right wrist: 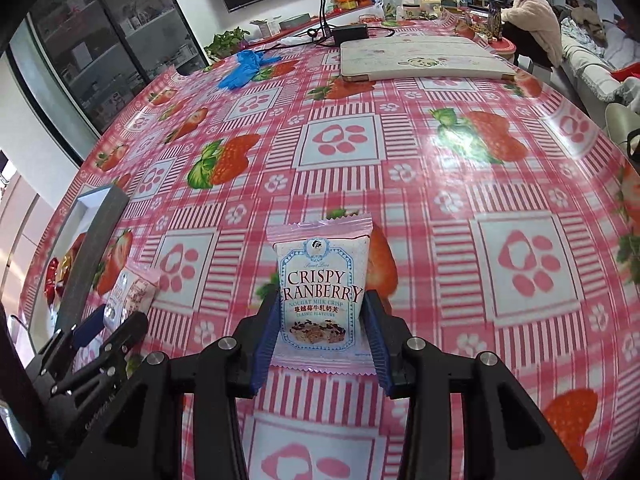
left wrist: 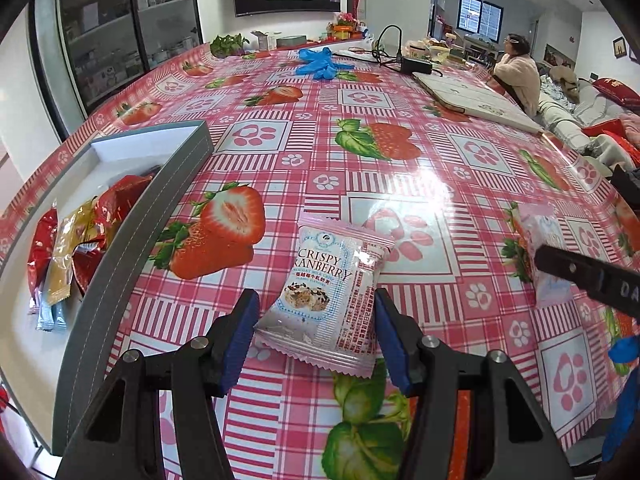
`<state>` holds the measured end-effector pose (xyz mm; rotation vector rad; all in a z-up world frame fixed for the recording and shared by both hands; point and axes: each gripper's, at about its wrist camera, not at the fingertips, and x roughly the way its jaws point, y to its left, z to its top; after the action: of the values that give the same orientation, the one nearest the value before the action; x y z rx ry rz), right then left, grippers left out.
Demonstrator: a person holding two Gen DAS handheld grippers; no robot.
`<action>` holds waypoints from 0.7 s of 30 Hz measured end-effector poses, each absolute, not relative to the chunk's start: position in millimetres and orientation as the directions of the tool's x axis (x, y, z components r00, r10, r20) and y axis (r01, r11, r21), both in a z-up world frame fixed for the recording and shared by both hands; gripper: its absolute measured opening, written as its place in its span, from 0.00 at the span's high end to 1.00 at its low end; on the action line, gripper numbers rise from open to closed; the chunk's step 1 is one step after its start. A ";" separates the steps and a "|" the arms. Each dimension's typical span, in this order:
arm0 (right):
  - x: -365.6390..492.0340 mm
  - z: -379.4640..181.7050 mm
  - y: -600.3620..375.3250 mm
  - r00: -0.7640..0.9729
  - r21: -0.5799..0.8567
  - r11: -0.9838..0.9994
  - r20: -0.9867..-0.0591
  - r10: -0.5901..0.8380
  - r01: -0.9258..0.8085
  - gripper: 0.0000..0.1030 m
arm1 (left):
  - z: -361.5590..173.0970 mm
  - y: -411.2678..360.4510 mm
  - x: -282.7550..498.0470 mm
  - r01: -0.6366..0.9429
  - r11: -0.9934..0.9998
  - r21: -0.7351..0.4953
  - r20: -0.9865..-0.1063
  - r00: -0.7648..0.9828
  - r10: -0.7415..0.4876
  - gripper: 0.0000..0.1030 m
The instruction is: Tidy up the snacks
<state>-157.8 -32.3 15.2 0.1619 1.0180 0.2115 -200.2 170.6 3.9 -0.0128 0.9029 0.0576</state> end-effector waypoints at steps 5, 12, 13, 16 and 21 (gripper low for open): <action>-164.7 14.9 -31.5 0.512 0.220 0.969 -0.823 0.246 -0.112 0.58 | 3.6 171.0 -202.4 -0.060 0.998 0.016 -0.788 0.614 0.049 0.39; -161.8 13.4 -33.6 0.516 0.212 0.973 -0.825 0.230 -0.095 0.22 | 2.2 174.8 -203.1 -0.071 0.997 0.024 -0.797 0.600 0.062 0.22; -161.7 13.4 -33.7 0.518 0.212 0.973 -0.824 0.231 -0.096 0.22 | 1.8 176.0 -203.2 -0.073 0.997 0.021 -0.798 0.600 0.060 0.21; -158.8 11.8 -35.1 0.519 0.219 0.970 -0.820 0.240 -0.102 0.13 | 1.1 176.1 -203.2 -0.069 0.997 0.027 -0.798 0.599 0.063 0.18; -156.8 6.9 -27.7 0.528 0.142 0.984 -0.830 0.179 -0.111 0.00 | -0.1 180.4 -200.3 -0.075 0.997 0.025 -0.804 0.591 0.065 0.11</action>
<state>-156.8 -27.7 6.9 0.0742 0.9999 0.1736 -200.3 180.4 -0.1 -0.0114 0.9350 0.0811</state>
